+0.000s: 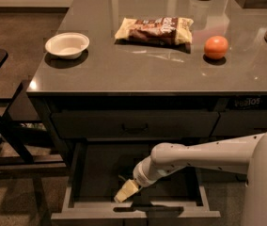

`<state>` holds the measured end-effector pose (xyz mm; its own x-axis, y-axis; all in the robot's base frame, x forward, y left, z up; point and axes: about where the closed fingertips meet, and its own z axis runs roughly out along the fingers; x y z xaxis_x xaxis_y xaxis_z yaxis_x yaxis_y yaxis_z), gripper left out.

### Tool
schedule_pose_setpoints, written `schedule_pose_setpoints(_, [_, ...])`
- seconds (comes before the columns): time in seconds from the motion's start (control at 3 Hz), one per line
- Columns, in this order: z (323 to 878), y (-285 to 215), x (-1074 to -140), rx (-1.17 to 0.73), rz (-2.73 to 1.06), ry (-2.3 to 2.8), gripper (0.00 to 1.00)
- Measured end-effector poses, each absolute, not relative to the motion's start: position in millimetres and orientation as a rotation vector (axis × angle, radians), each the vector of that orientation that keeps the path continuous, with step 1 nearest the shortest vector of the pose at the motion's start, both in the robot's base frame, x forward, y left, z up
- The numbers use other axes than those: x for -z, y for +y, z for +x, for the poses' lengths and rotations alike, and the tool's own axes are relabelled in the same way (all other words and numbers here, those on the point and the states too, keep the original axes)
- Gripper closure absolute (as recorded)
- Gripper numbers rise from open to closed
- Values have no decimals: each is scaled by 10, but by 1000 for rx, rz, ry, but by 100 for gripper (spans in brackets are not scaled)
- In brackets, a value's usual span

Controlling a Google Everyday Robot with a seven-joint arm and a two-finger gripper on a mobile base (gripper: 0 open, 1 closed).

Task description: Pick sponge from middle drawer and place on counter

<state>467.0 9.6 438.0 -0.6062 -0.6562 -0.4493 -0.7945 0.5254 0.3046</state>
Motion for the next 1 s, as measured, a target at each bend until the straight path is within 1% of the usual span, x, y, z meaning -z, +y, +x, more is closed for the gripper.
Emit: schedule_pose_setpoints(1.0, [5018, -247, -3887, -520, -1037, 2494, 0])
